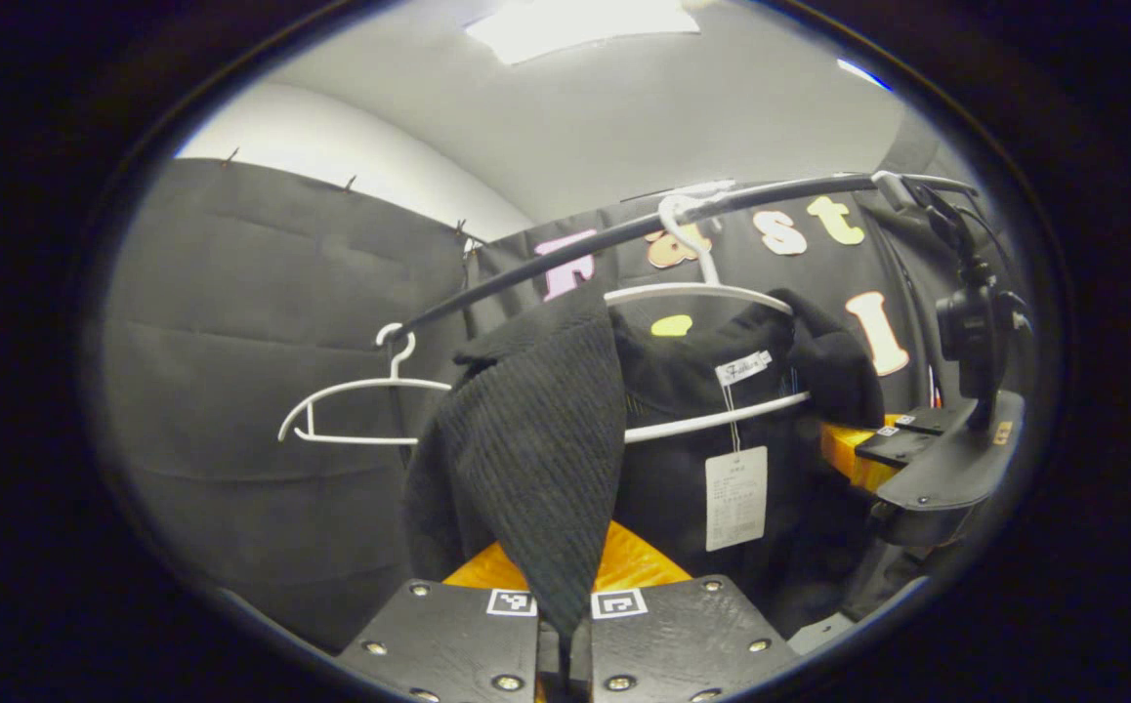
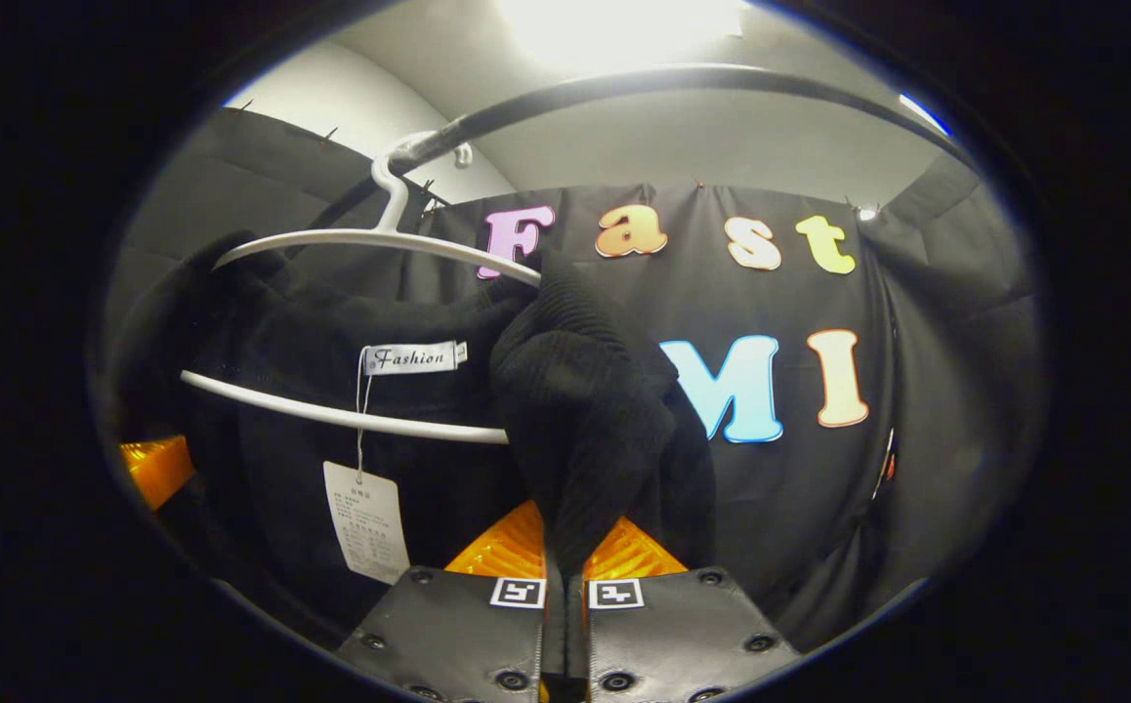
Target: Grasp the clothes on the hanger with both hands and then place them into the laundry hamper below.
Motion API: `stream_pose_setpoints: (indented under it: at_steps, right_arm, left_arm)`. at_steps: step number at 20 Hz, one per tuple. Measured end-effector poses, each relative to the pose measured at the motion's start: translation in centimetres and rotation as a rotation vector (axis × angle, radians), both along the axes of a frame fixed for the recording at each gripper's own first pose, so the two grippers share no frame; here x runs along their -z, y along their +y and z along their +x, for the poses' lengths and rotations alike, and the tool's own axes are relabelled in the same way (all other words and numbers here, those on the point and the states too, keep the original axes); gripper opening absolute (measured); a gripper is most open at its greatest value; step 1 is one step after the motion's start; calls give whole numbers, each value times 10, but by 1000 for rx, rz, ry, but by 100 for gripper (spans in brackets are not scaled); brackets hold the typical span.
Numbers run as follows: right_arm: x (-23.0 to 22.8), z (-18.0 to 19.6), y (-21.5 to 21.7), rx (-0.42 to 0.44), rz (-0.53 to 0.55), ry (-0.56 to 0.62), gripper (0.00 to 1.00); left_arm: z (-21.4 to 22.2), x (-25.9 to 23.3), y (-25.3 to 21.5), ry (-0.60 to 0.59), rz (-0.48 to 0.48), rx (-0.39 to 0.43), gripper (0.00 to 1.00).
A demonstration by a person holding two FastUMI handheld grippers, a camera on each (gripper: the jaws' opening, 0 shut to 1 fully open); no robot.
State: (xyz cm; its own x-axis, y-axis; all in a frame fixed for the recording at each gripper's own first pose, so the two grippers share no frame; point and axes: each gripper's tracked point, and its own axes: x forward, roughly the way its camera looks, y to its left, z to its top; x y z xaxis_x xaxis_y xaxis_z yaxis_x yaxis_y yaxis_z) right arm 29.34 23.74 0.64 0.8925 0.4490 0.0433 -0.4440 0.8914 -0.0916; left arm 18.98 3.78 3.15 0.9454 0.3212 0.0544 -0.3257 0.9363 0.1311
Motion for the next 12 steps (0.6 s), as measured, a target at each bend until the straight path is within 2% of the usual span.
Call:
stream_pose_setpoints:
  at_steps: [1,5,12]
  right_arm:
    - [-5,0,-3,11,1,-16,0]
    - [-26,0,-24,54,9,-63,2]
    - [-63,0,-54,114,26,-141,1]
  left_arm:
    - [-4,-6,-1,-2,18,2,5]
    - [-16,-28,-2,-10,62,19,4]
    - [-31,-59,13,-46,61,32,5]
